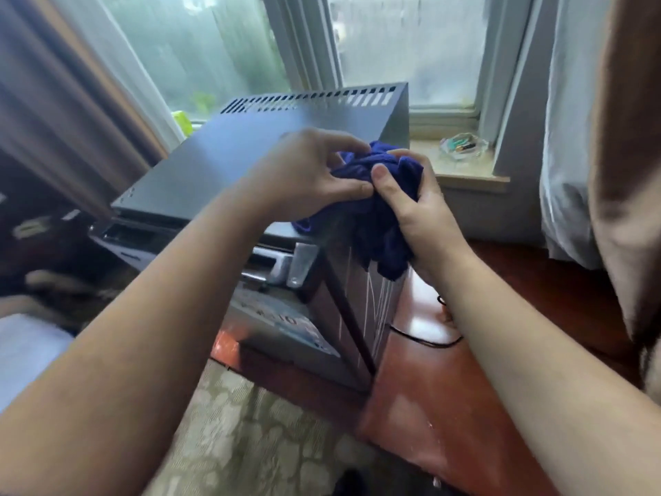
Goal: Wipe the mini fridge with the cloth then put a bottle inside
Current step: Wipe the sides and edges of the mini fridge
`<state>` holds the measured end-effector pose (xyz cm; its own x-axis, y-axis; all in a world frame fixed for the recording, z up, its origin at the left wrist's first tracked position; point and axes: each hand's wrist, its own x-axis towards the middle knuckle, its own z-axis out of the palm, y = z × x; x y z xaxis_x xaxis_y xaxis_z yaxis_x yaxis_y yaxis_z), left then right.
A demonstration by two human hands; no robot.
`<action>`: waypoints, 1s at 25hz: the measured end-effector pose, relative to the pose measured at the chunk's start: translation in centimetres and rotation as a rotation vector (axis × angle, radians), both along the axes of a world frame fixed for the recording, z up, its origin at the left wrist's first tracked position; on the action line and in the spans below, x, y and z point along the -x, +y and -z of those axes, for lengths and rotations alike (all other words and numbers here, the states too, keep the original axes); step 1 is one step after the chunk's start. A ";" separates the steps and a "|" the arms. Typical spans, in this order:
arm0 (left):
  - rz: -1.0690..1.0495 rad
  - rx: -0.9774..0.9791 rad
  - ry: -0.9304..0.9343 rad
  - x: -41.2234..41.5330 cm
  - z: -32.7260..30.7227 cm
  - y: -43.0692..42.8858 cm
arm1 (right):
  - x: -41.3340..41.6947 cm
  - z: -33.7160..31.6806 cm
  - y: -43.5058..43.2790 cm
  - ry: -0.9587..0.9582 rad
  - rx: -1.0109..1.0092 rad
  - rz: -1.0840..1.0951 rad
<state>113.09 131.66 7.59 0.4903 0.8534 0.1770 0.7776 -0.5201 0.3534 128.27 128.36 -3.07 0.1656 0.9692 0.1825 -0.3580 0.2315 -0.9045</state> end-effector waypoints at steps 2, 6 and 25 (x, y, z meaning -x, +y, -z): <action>-0.046 -0.005 -0.017 -0.1 0.3 -2.3 | 0.4 1.0 -1.4 0.031 0.015 -0.031; -0.119 -0.082 0.086 0.2 0.6 -7.0 | 2.4 2.4 -5.4 0.065 0.035 -0.007; -0.066 -0.054 0.125 4.8 21.8 -19.7 | 7.6 15.7 -13.5 0.316 0.522 -0.072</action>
<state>108.25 111.92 -14.20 0.4547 0.8753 0.1644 0.8469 -0.4821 0.2245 120.69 114.86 -18.78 0.0648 0.9281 -0.3667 -0.6256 -0.2485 -0.7395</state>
